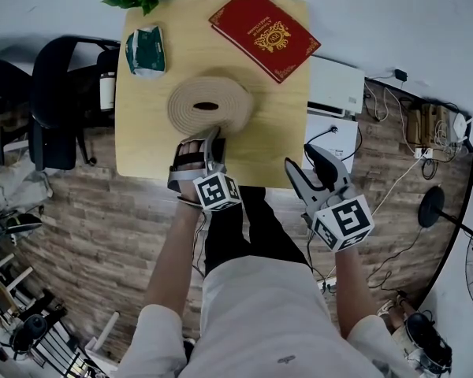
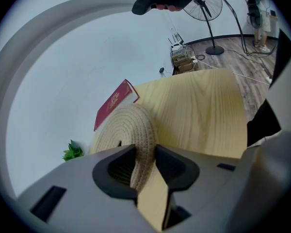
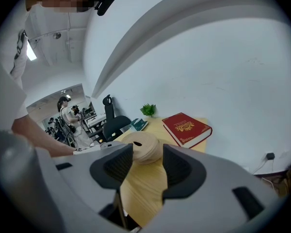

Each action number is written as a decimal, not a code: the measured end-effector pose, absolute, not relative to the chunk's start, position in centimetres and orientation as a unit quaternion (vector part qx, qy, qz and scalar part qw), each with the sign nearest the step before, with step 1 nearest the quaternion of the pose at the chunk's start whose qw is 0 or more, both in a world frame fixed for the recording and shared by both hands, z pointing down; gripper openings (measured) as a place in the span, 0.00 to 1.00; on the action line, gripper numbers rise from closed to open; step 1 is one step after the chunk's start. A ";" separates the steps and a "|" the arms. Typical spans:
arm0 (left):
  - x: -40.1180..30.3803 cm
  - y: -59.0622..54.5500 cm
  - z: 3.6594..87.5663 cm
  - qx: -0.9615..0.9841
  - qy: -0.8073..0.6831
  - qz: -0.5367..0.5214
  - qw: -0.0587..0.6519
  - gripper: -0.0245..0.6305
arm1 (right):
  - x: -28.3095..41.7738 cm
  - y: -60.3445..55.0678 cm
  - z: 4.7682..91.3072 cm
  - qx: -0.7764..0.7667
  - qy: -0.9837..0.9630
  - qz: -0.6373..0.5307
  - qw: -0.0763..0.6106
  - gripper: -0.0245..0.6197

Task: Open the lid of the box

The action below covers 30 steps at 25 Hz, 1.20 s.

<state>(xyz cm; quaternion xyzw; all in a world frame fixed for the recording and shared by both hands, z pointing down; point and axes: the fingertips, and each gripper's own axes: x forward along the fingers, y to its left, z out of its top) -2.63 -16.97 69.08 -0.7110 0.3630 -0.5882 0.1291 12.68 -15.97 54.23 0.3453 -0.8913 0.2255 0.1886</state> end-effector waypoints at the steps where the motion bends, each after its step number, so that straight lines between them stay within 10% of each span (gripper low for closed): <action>1: -2.7 -16.9 69.0 -0.711 0.363 -0.588 0.130 0.23 | 12.6 -16.0 54.1 0.345 -0.892 0.225 0.188 0.32; 30: -3.2 -17.1 63.6 -0.708 0.378 -0.582 0.131 0.17 | 12.3 -18.0 47.6 0.348 -0.907 0.186 0.147 0.31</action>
